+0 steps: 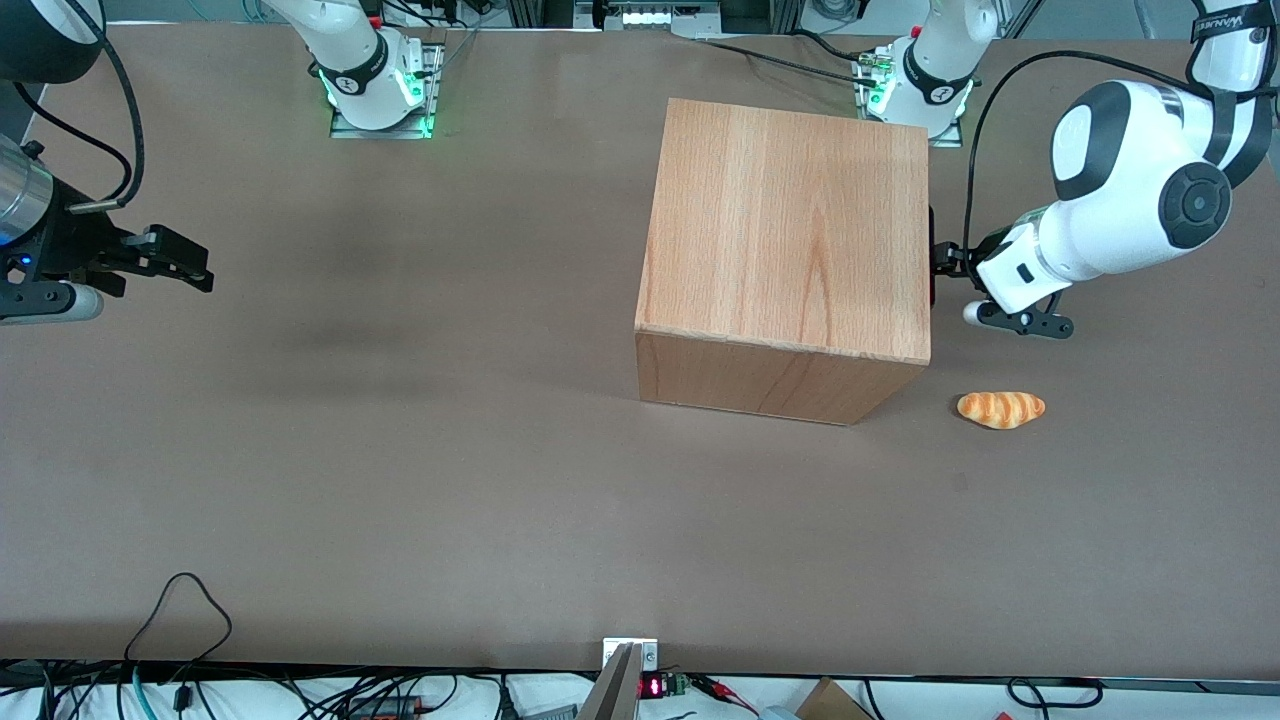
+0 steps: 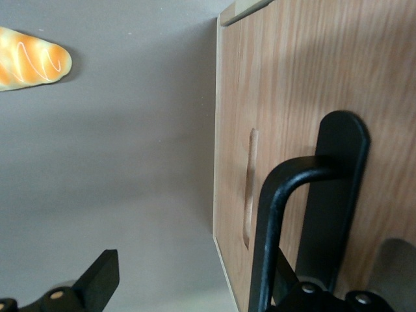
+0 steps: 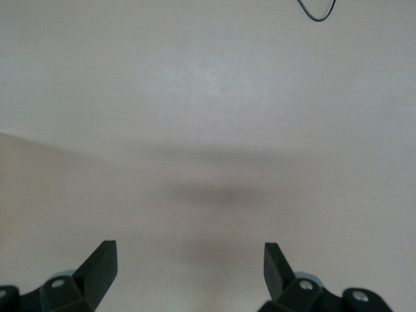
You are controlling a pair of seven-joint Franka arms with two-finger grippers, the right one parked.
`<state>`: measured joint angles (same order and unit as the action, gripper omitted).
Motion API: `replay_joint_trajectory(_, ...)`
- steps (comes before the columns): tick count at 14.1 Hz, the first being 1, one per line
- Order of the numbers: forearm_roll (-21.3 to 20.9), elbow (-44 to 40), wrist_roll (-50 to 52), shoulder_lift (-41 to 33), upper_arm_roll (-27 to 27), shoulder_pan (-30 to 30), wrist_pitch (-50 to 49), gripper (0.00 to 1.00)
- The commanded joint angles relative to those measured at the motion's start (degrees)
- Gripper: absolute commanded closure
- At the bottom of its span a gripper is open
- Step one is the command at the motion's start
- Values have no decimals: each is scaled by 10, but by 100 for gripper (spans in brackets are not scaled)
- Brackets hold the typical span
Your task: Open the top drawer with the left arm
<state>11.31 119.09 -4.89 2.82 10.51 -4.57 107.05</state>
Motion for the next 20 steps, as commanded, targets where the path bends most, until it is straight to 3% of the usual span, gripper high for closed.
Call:
replay_joint_trajectory(1, 9, 3, -7, 5, 4, -2, 11, 0)
replay_joint_trajectory(7, 0, 1, -8, 11, 3, -3, 19, 0)
replay_joint_trajectory(20, -81, -6, -8, 17, 0, -32, 32, 0)
